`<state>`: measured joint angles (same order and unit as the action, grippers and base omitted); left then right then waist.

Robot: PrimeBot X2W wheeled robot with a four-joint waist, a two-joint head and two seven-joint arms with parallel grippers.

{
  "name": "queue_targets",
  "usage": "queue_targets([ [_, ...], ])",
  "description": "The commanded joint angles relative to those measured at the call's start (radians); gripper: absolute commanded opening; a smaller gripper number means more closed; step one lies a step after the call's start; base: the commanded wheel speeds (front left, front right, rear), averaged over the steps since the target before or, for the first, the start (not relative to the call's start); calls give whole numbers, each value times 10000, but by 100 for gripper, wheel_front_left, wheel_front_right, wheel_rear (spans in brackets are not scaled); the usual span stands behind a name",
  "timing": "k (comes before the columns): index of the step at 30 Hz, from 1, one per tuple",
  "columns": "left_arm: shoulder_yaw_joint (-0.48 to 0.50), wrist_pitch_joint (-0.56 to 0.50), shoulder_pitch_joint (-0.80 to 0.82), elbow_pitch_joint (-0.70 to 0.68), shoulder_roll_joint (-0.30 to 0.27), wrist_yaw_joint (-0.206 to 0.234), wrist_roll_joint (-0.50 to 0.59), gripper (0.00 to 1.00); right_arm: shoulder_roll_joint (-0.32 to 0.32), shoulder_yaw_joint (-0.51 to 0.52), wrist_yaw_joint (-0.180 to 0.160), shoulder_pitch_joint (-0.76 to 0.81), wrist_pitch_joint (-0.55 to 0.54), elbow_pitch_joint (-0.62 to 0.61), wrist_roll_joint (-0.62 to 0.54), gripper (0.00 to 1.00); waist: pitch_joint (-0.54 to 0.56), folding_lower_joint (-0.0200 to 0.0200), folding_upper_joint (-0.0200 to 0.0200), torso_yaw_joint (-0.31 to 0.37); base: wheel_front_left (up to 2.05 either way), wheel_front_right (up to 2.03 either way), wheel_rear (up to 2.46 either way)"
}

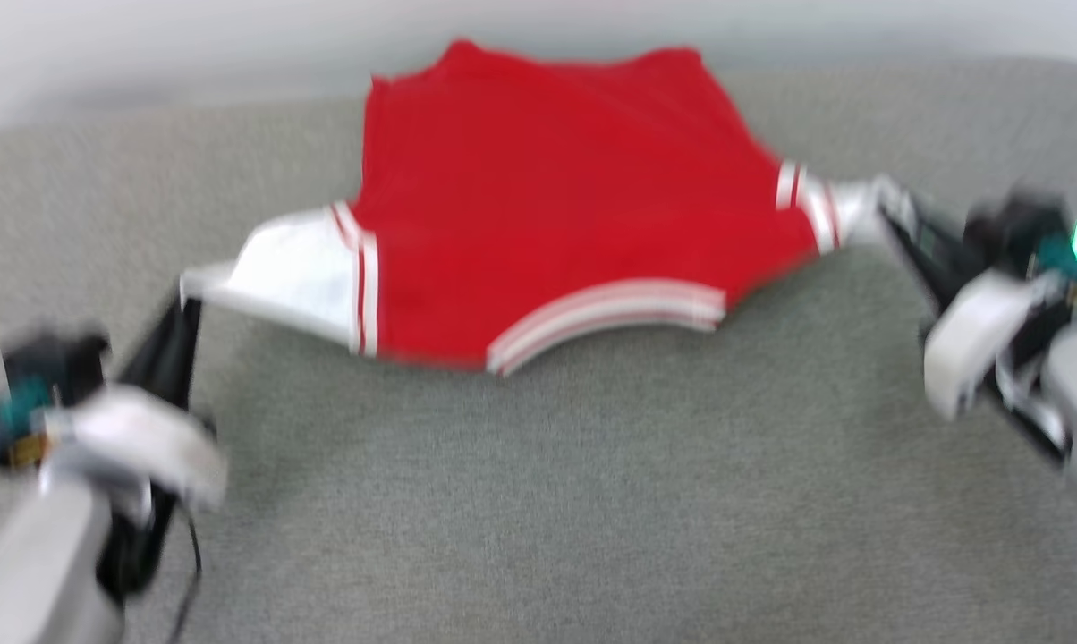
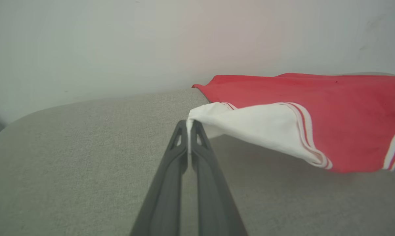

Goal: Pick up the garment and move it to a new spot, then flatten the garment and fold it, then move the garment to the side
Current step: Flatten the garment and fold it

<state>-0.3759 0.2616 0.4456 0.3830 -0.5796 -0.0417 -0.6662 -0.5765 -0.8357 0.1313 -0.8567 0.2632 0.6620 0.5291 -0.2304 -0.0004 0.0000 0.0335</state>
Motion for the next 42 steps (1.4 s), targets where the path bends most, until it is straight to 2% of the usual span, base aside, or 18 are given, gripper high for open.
queue_targets([
  [1,50,44,-466,-150,-99,108,-96,0,-144,-25,-10,441,16,-140,133,0,652,4,0,66,0,0,0],
  [11,150,-255,-4933,-1683,-666,1173,-811,0,-965,-142,-13,4194,16,-884,719,0,1720,4,0,260,0,0,0],
  [15,219,-215,-6094,-1935,-624,1339,-1166,0,-1183,37,-15,5412,-8,-968,932,0,1897,4,0,155,0,0,0],
  [22,176,-185,-6919,-1996,-508,1472,-1351,0,-1337,309,-16,7233,-574,-1185,1343,0,1959,4,0,-48,0,0,0],
  [29,-52,-157,-6821,-2014,-271,1521,-1191,0,-1199,684,-15,7708,-1129,-1589,1239,0,1969,4,0,-100,0,0,0],
  [30,-115,-133,-6713,-2054,-313,1569,-983,0,-1131,833,-15,7624,-1179,-1595,1198,10,1962,4,0,-92,0,0,0],
  [31,-157,-115,-6600,-2106,-317,1635,-817,0,-1071,977,-15,7517,-1290,-1567,1083,49,1951,4,0,-80,0,0,0],
  [32,-214,-114,-6542,-2166,-241,1638,-758,0,-1019,1082,-15,7366,-1324,-1610,890,100,1938,4,0,-74,0,0,0],
  [36,-411,-89,-6263,-2438,-171,1713,-349,0,-956,1562,-10,6920,-1554,-1998,477,100,1839,4,0,-142,0,0,0],
  [42,-402,-49,-5909,-3126,-118,2008,10,0,-1542,3077,-10,5954,-1952,-3520,29,100,1448,4,0,-332,0,0,0],
])
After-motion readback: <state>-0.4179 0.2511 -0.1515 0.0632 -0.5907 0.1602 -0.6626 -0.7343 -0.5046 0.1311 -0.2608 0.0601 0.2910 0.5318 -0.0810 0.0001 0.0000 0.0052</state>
